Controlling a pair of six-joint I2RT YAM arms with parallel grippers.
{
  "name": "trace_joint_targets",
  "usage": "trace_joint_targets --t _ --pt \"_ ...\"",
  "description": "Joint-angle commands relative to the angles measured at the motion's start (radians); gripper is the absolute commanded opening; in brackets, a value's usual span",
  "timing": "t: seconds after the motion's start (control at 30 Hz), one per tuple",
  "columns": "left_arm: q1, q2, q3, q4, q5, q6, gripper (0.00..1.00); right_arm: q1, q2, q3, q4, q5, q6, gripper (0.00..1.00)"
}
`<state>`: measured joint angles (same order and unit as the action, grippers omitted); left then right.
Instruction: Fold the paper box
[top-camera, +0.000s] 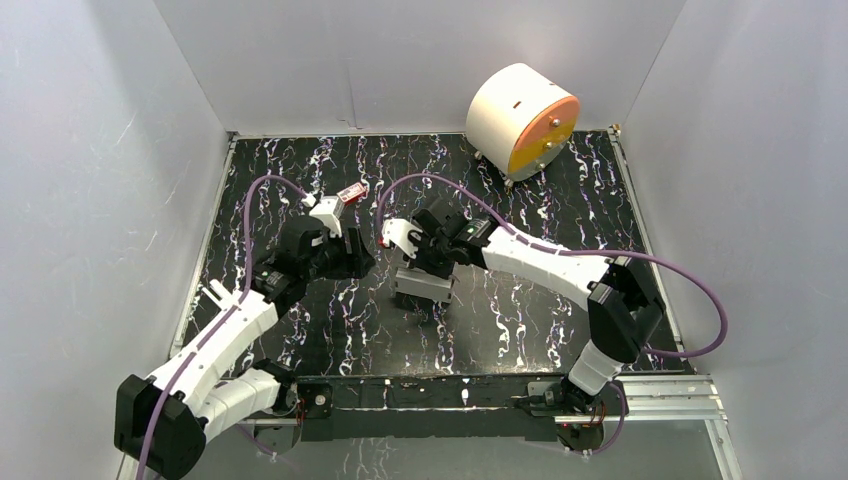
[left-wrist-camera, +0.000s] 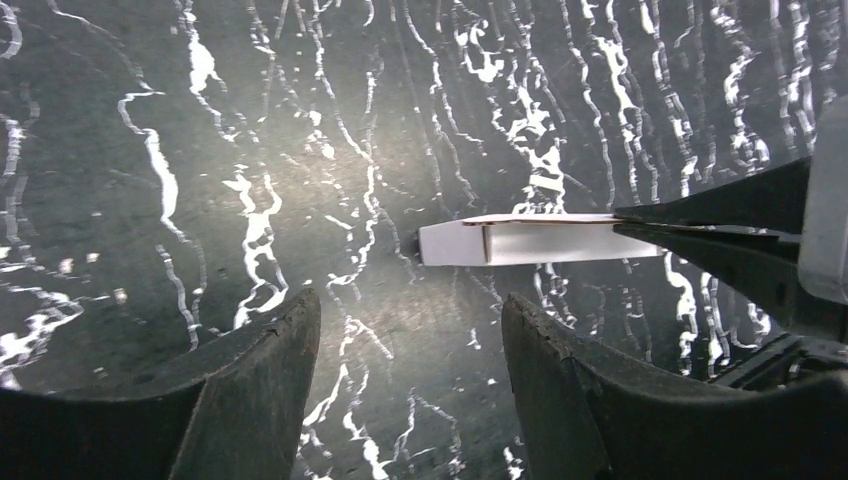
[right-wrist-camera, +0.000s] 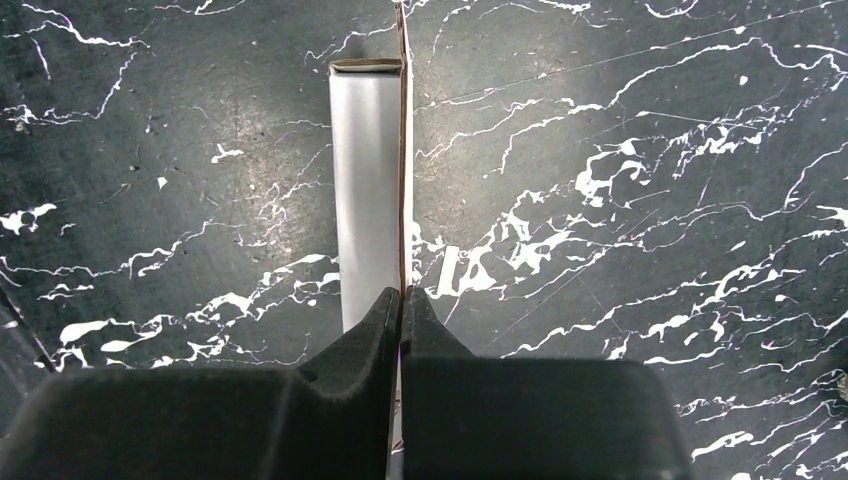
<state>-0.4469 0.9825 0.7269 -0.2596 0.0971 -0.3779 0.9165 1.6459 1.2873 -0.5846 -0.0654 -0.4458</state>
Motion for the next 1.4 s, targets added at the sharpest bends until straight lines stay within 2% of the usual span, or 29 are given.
trace_joint_targets --t 0.0,0.1,0.27,0.5,0.87,1.07,1.37 --pt "0.005 -0.006 -0.094 0.223 0.096 -0.116 0.63 -0.001 -0.028 -0.053 0.032 0.018 -0.036 0.01" --pt "-0.003 0.010 -0.212 0.448 0.101 -0.167 0.61 -0.001 -0.014 -0.053 0.033 0.024 -0.049 0.02" --pt "-0.015 0.033 -0.360 0.763 0.074 -0.094 0.60 -0.001 0.006 -0.055 0.030 0.035 -0.055 0.03" --pt "-0.016 0.038 -0.455 1.021 0.161 0.078 0.57 -0.002 0.002 -0.063 0.032 0.037 -0.070 0.02" --pt "-0.019 0.108 -0.437 1.104 0.303 0.240 0.56 -0.001 -0.012 -0.045 0.031 0.023 -0.068 0.03" --pt "-0.019 0.115 -0.449 1.115 0.376 0.423 0.54 0.000 -0.020 -0.049 0.029 0.026 -0.067 0.03" --pt "-0.019 0.195 -0.410 1.113 0.458 0.516 0.44 0.001 -0.033 -0.051 0.034 0.015 -0.068 0.03"
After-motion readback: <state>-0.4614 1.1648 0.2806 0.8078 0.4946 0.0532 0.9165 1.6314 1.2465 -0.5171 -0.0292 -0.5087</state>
